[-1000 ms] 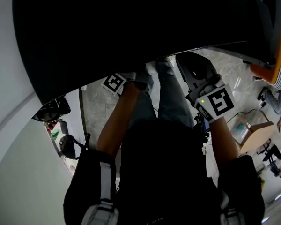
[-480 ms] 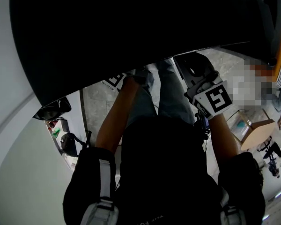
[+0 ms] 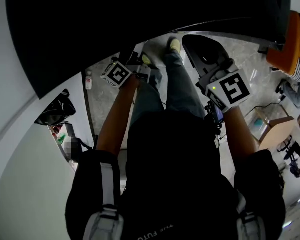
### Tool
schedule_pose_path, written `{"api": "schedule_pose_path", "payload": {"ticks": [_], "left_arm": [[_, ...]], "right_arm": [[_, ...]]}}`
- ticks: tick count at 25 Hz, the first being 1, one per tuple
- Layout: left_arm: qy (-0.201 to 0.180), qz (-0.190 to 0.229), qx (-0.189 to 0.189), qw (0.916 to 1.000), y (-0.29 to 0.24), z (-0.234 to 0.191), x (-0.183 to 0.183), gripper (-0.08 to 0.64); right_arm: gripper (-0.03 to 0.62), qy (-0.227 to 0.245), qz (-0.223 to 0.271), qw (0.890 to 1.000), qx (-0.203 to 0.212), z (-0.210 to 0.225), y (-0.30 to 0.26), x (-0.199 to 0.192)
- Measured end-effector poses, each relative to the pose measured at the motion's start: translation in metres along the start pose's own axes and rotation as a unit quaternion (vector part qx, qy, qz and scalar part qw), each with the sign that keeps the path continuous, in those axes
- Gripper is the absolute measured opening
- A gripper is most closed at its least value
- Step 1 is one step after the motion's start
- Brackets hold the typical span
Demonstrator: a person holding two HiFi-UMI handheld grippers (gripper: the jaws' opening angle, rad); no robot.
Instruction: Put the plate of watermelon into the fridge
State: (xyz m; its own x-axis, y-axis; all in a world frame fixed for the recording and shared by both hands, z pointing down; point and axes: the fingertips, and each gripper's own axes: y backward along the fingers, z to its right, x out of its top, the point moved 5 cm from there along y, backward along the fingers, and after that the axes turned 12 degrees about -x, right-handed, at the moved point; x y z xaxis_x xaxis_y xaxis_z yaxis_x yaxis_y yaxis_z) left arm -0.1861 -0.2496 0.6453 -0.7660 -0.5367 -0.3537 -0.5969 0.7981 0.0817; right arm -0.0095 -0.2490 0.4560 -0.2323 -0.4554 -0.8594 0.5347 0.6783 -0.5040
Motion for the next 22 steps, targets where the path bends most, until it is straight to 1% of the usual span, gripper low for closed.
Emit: {"api": "schedule_pose_path", "payload": {"ticks": [2, 3, 5, 6, 8, 10, 11, 14, 16, 18, 21, 22], "left_arm": [[-0.041, -0.042, 0.004, 0.9983, -0.002, 0.005, -0.001, 0.397], [-0.062, -0.066, 0.01, 0.9958, -0.002, 0.007, -0.002, 0.408], [-0.104, -0.113, 0.024, 0.9878, -0.001, 0.01, -0.008, 0.417], [-0.126, -0.135, 0.032, 0.9822, 0.0, 0.01, -0.011, 0.417], [-0.171, -0.18, 0.05, 0.9674, 0.002, 0.011, -0.016, 0.417], [-0.215, -0.218, 0.074, 0.9492, 0.005, 0.011, -0.019, 0.417], [-0.236, -0.229, 0.09, 0.9399, 0.007, 0.011, -0.02, 0.416], [-0.298, -0.236, 0.155, 0.9118, 0.015, 0.011, -0.018, 0.416], [-0.326, -0.23, 0.192, 0.8968, 0.022, 0.01, -0.014, 0.414], [-0.339, -0.229, 0.21, 0.8882, 0.027, 0.009, -0.014, 0.414], [-0.353, -0.233, 0.219, 0.8793, 0.028, 0.01, -0.015, 0.411], [-0.359, -0.233, 0.224, 0.8758, 0.028, 0.01, -0.014, 0.399]], "right_arm": [[0.008, 0.002, -0.002, 1.0, -0.002, 0.001, 0.004, 0.001], [0.008, 0.003, -0.001, 1.0, -0.003, 0.002, 0.006, 0.003], [0.008, 0.004, 0.001, 1.0, -0.006, 0.003, 0.011, 0.006], [0.008, 0.005, 0.001, 1.0, -0.007, 0.004, 0.012, 0.007], [0.008, 0.005, 0.005, 1.0, -0.007, 0.004, 0.014, 0.011], [0.008, 0.005, 0.012, 1.0, -0.006, 0.004, 0.015, 0.014], [0.008, 0.005, 0.015, 1.0, -0.006, 0.004, 0.015, 0.016], [0.008, 0.009, 0.033, 0.999, -0.008, 0.005, 0.013, 0.023], [0.008, 0.009, 0.038, 0.999, -0.009, 0.006, 0.012, 0.025], [0.008, 0.007, 0.044, 0.999, -0.011, 0.006, 0.012, 0.026], [0.008, 0.008, 0.043, 0.999, -0.013, 0.006, 0.012, 0.027], [0.008, 0.009, 0.043, 0.999, -0.014, 0.006, 0.012, 0.027]]}}
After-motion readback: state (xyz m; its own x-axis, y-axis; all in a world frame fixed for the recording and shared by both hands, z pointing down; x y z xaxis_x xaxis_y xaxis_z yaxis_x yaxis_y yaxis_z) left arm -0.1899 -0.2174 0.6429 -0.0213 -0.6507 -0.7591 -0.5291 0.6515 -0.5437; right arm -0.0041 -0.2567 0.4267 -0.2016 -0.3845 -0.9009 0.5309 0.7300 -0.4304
